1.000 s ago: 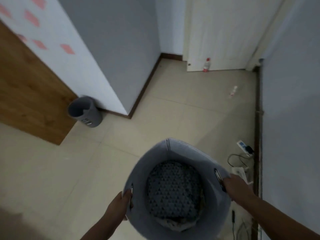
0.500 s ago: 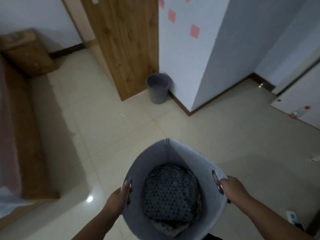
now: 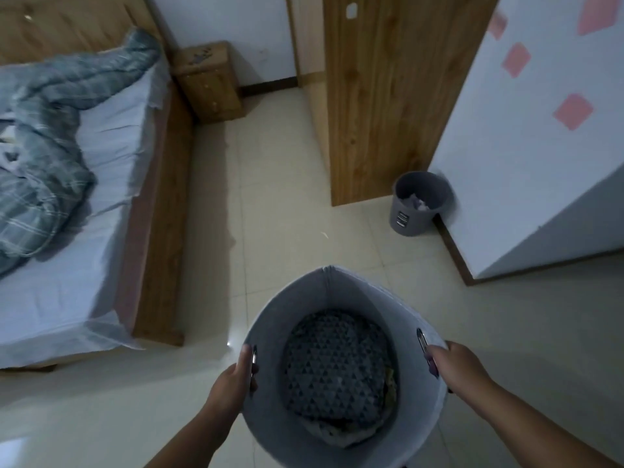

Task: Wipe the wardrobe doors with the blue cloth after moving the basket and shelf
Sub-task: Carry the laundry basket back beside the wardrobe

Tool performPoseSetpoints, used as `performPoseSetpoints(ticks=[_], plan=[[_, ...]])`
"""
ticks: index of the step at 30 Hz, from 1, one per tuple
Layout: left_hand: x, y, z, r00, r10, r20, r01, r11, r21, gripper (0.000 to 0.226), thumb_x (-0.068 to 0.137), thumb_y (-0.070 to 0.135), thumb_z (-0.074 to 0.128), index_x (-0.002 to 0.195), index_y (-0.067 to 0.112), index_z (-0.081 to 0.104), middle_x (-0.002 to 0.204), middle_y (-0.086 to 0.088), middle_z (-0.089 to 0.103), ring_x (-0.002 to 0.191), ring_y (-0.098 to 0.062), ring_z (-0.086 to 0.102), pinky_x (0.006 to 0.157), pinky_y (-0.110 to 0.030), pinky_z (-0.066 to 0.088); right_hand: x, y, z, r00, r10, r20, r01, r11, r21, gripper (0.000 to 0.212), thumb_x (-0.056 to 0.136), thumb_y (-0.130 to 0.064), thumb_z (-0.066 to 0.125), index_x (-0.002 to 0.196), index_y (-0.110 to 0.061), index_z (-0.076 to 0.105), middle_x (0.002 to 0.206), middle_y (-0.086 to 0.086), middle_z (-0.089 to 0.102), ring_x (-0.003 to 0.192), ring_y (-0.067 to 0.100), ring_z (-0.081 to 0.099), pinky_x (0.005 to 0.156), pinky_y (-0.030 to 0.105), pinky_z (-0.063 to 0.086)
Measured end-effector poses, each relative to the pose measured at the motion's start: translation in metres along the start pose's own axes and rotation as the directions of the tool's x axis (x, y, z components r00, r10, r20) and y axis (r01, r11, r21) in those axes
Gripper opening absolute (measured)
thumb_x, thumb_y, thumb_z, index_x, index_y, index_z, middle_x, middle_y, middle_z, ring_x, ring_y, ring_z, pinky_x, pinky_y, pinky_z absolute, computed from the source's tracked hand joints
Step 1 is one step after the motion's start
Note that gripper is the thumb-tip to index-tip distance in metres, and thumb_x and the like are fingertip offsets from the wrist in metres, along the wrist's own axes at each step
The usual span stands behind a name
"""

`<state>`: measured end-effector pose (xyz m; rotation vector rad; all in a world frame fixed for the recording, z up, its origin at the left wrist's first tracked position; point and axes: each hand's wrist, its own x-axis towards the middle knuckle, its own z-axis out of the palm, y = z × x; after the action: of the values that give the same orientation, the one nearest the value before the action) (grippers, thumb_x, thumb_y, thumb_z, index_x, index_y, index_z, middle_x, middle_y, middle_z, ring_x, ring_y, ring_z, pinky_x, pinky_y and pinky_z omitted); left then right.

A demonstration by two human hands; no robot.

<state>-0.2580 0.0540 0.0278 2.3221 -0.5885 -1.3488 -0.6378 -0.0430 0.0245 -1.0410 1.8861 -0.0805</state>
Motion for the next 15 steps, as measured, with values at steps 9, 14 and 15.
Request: performPoseSetpoints(ticks=[9,14,15], plan=[[0.064,0.062,-0.035,0.993,-0.055,-0.104,0.037,0.985,-0.166,0.080,0.097,0.075,0.034,0.097,0.008,0.079,0.094,-0.018,0.080,0.092,-0.035,0.075,0.081,-0.043,0.059,0.081,-0.152,0.003,0.990,-0.085,0.112,0.087,0.996,-0.017,0.018,0.092,-0.023,0.061,0.084,-0.011,0.070,0.078,0.006,0.075,0.076,0.025,0.070,0.072,0.035,0.052],[0.135,0.103,-0.065,0.992,-0.053,-0.112,0.026,0.973,-0.230,0.072,0.099,0.071,0.035,0.097,0.012,0.076,0.095,-0.017,0.080,0.095,-0.034,0.075,0.091,-0.051,0.059,0.129,-0.237,0.022,0.989,-0.090,0.115,0.092,0.996,-0.010,0.014,0.092,-0.017,0.061,0.091,-0.013,0.075,0.090,0.006,0.076,0.089,0.029,0.070,0.091,0.044,0.055],[0.152,0.113,-0.073,0.992,-0.046,-0.116,0.017,0.972,-0.234,0.072,0.099,0.071,0.035,0.096,0.013,0.076,0.094,-0.016,0.080,0.094,-0.033,0.075,0.090,-0.049,0.059,0.138,-0.253,0.026,0.990,-0.090,0.105,0.092,0.996,-0.015,0.015,0.092,-0.017,0.060,0.090,-0.014,0.075,0.090,0.006,0.076,0.089,0.030,0.070,0.090,0.044,0.055]])
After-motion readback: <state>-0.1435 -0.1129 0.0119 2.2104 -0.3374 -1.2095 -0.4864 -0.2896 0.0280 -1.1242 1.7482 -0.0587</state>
